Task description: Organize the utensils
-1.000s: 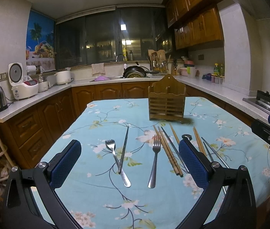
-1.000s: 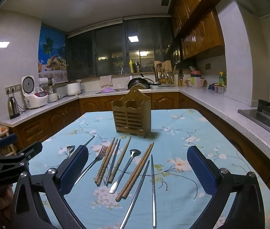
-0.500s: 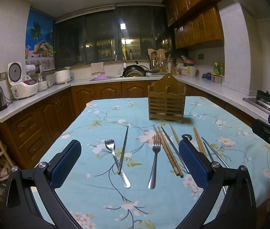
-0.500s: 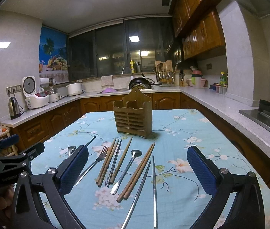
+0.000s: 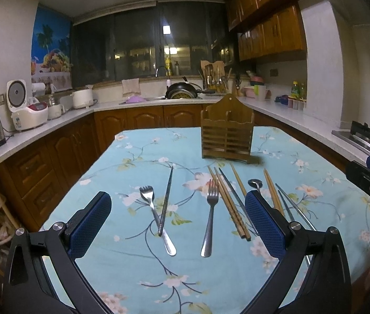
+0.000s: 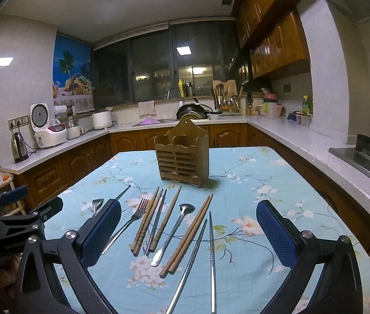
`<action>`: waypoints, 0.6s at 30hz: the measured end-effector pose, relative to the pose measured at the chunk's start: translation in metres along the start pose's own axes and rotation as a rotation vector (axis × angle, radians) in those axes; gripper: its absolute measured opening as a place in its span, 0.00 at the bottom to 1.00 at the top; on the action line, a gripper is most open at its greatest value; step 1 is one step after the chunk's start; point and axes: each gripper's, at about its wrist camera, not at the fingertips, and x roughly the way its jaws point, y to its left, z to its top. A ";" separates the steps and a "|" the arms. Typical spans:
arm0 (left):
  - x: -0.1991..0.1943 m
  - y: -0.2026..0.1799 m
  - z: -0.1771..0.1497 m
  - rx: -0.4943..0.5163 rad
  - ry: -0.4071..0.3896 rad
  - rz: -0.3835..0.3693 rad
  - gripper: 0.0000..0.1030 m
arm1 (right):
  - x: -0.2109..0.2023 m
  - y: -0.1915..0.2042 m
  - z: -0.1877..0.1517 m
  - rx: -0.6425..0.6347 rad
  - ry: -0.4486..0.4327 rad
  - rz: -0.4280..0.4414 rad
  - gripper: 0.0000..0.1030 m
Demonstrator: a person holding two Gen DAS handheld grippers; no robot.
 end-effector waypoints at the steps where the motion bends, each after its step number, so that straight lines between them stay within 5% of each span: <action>1: 0.003 0.000 0.000 0.000 0.008 0.000 1.00 | 0.001 0.001 0.000 0.001 0.002 0.000 1.00; 18: 0.086 0.004 0.020 0.020 0.245 -0.092 1.00 | 0.059 -0.012 0.016 0.056 0.167 0.073 0.99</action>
